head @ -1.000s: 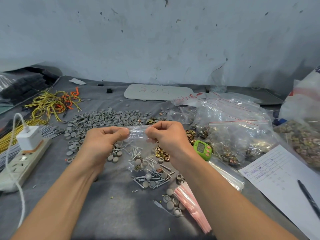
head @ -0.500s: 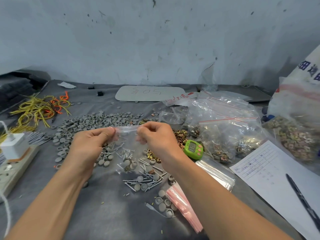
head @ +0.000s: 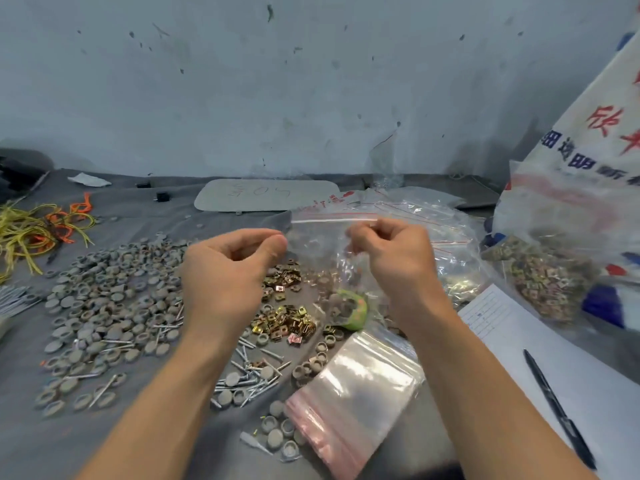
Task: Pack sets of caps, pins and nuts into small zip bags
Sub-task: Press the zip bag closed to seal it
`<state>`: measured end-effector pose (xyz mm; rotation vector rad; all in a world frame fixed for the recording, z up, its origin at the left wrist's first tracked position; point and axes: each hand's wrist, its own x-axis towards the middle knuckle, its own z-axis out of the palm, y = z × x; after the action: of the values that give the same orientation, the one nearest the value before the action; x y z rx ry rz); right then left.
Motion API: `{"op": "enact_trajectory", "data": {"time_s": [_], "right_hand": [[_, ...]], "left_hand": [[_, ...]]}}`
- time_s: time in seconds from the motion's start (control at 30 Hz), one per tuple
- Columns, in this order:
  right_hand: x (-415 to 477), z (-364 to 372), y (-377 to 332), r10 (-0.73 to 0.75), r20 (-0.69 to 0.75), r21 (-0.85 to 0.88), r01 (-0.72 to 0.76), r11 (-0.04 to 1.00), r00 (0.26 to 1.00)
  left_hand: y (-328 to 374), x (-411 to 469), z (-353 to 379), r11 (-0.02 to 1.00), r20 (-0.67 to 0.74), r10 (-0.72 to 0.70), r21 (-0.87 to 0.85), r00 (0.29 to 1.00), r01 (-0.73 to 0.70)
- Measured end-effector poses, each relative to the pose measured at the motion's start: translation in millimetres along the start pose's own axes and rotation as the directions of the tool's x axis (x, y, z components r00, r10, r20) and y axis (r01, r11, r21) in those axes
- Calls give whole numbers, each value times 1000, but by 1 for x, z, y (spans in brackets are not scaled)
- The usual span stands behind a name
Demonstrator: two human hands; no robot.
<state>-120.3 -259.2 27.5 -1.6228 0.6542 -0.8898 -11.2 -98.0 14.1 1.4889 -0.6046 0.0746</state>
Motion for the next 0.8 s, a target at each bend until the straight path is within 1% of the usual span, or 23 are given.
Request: {"op": "enact_trajectory", "data": {"time_s": [0.03,0.1,0.17,0.2,0.23,0.27,0.3,0.33,0.4,0.47,0.53,0.6,0.67,0.7,0.77,0.8], "right_hand": [[7,-16,3,-1,-64,-37,-2,999,998],[20,-46,15,20,-134,-132,-38,991,991],[29,-66,35,83,-168,-238,-122,963,982],[32,-73,45,130,-191,-260,-177,949,973],[35,-78,56,185,-209,-239,-234,942,960],[36,-82,64,241,-217,-183,-282,942,946],[36,-85,69,276,-215,-133,-308,942,937],[36,-89,73,274,-207,-122,-302,945,939],[31,-95,73,187,-199,-217,-229,949,962],[24,-96,64,56,-209,-365,-131,922,976],[16,-95,52,-69,-238,-484,-56,873,969],[8,-94,42,-185,-245,-553,20,833,952],[-1,-91,34,-236,-192,-565,90,820,953],[-5,-87,31,-218,-143,-547,107,830,965],[-11,-77,32,-98,23,-539,95,837,995],[-13,-71,34,-18,130,-562,89,822,991]], "left_hand": [[0,-1,12,1000,21,-16,-4,1000,17],[-3,-2,31,998,65,-61,10,996,61],[-7,-2,45,994,127,-108,43,986,103],[-8,-2,51,991,164,-116,83,980,103],[-10,-2,55,987,202,-109,142,973,81],[-12,-2,59,977,241,-95,210,966,43],[-13,-3,61,959,282,-85,283,956,2],[-14,-3,62,931,324,-86,364,942,-40],[-16,-6,62,841,413,-124,526,902,-125],[-19,-16,60,773,506,-215,611,835,-170],[-21,-33,60,734,595,-329,650,733,-198],[-24,-50,64,665,664,-410,686,625,-294],[-25,-60,69,608,691,-463,703,555,-369],[-26,-63,71,586,699,-481,706,529,-399],[-27,-65,74,547,712,-505,701,487,-458],[-28,-66,75,540,715,-511,699,478,-469]]}}
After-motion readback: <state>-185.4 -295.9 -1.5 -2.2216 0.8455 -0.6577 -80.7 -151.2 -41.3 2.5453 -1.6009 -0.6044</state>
